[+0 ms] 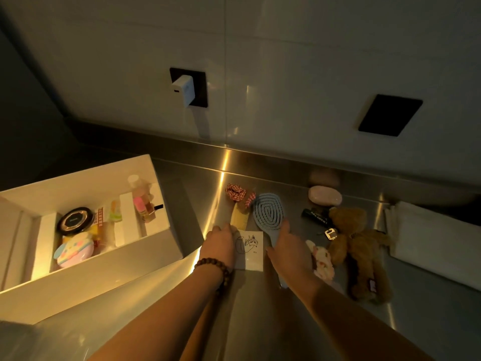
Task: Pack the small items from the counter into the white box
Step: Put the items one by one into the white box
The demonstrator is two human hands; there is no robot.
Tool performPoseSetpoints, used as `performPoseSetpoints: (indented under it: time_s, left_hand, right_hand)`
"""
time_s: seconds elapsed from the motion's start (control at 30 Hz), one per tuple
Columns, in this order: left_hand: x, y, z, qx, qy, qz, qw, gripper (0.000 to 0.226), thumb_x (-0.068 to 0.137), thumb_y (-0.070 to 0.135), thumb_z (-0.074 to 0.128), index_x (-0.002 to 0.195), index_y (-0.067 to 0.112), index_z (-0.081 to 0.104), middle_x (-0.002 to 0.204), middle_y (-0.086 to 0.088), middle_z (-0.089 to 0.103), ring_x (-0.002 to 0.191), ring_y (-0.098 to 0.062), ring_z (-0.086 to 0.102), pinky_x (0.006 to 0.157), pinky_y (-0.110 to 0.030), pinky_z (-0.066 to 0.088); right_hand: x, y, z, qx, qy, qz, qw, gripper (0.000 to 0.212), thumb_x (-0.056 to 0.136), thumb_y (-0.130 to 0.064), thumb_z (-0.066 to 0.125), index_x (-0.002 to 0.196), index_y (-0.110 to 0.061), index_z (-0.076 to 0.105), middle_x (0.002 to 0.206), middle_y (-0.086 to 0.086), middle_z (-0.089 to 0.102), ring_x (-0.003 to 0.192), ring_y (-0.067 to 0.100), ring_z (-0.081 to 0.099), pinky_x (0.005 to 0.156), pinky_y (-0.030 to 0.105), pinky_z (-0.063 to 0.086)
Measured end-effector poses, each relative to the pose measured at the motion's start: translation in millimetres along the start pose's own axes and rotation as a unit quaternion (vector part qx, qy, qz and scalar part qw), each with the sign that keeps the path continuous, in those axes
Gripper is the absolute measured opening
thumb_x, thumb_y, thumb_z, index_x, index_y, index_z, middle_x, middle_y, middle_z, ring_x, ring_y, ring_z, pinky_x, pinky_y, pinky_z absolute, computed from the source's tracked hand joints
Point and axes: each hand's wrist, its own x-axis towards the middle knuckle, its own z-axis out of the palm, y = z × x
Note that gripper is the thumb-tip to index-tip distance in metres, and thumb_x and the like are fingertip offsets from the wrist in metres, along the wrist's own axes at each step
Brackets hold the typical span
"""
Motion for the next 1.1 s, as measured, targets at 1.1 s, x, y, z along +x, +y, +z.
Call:
performPoseSetpoints:
  time_s: [1.1]
  left_hand:
    - [-71, -110, -266, -0.101, 0.378, -0.05, 0.919, 0.019, 0.089, 0.026, 0.055, 0.099, 0.011, 0.058, 0.092, -0.007, 0.054, 0.077, -0.017, 0.049, 0.067, -0.032, 0.042]
  right_hand:
    - [-40, -167, -113, 0.179, 0.05, -0.365, 0.912, 0.028, 0.088, -0.023, 0.064, 0.117, -0.025, 0.061, 0.092, -0.015, 0.06, 0.084, 0.005, 0.06, 0.073, 0.025, 0.051]
